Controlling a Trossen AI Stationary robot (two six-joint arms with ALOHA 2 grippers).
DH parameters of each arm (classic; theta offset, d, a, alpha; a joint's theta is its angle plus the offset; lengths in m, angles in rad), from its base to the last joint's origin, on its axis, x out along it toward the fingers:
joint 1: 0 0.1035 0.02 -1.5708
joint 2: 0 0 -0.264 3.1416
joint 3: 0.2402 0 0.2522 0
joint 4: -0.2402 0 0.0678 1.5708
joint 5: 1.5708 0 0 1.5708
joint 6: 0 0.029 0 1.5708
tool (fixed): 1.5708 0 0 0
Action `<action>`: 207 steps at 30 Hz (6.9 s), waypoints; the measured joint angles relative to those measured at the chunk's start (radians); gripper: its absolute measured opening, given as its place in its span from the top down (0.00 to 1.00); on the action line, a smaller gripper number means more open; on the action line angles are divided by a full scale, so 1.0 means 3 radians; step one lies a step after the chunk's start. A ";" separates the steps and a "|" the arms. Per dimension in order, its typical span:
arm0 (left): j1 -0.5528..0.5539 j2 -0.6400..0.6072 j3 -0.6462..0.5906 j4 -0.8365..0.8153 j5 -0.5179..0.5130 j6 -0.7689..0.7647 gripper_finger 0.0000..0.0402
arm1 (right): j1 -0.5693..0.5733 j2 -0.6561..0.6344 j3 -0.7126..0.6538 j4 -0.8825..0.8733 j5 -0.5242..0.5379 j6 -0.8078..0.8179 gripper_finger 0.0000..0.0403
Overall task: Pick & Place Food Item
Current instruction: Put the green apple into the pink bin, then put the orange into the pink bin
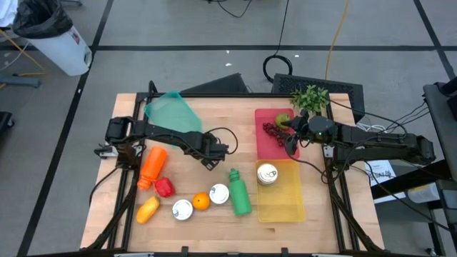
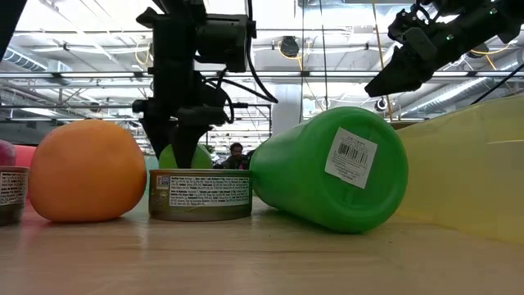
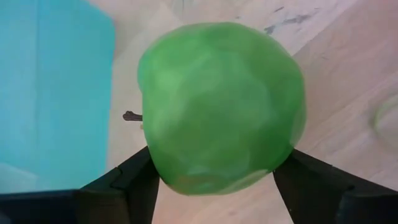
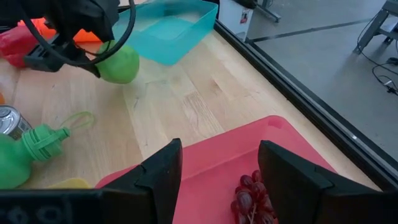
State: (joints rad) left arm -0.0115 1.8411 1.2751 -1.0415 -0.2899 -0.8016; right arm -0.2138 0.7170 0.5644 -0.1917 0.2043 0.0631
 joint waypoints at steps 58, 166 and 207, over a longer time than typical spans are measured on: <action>-0.0752 -0.0002 0.0005 0.3227 -0.2490 0.6642 0.36 | 0.0501 0.1952 0.0140 0.3123 -0.0861 -0.0191 0.65; -0.0118 -0.0830 -0.0580 0.4150 0.0530 0.3115 0.26 | -0.1038 0.2674 -0.0415 0.3484 -0.0240 0.0439 0.95; -0.0297 -0.2319 -0.1531 0.3728 0.0141 0.2745 0.26 | -0.0284 -0.0843 -0.0426 0.0423 -0.1734 0.0388 0.62</action>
State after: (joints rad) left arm -0.1007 1.1453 0.8158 0.0769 -0.2478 0.0218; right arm -0.2989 0.4640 0.4365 -0.0647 -0.3160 0.1794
